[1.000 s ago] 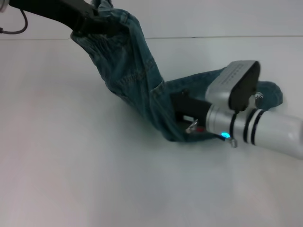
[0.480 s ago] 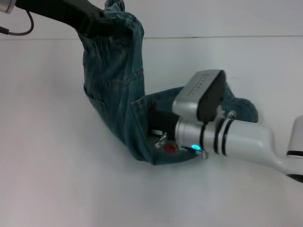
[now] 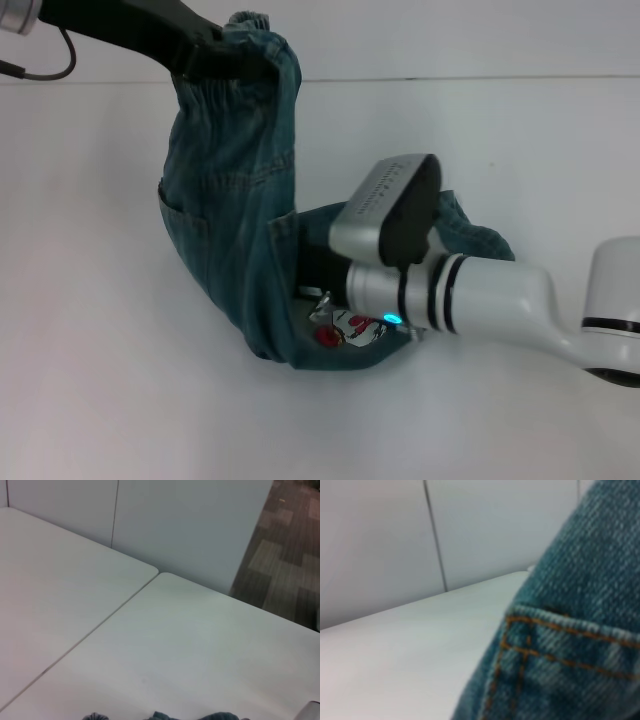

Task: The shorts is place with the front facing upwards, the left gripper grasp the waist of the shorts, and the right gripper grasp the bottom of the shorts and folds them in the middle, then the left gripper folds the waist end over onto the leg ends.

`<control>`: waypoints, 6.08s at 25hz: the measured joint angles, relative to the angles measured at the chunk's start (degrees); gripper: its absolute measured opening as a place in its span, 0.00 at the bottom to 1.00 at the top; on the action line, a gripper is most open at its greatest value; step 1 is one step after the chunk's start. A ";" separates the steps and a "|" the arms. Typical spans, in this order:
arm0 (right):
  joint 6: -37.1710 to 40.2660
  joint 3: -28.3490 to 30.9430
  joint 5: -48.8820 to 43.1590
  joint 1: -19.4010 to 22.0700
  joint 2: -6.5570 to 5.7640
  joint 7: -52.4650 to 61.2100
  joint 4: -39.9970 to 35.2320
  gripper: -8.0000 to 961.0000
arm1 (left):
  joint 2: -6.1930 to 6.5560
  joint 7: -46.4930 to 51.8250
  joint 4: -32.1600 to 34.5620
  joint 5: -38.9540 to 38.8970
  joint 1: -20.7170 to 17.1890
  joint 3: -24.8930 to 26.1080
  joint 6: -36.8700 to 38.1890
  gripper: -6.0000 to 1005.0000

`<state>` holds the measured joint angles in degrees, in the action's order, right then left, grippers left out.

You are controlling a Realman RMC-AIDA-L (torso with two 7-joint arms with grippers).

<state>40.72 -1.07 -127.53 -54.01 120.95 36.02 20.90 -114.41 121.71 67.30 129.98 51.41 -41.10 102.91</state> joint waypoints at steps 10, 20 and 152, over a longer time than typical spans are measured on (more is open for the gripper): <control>7.56 3.97 -0.01 7.90 -1.06 5.41 -11.41 0.01 | -1.46 -0.63 -0.42 0.00 0.14 -0.13 -1.93 0.12; 19.05 17.91 0.29 13.25 -1.40 11.84 -26.70 0.01 | -6.83 -2.64 -0.68 -1.08 0.29 -3.34 -4.32 0.13; 65.40 -30.71 1.94 25.97 -5.91 59.48 -70.83 0.89 | -7.13 -23.57 -11.07 -14.58 -31.32 1.92 -3.46 0.92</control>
<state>106.12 -31.78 -125.59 -28.04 115.04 95.50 -49.92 -121.54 98.14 56.23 115.40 20.08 -39.18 99.45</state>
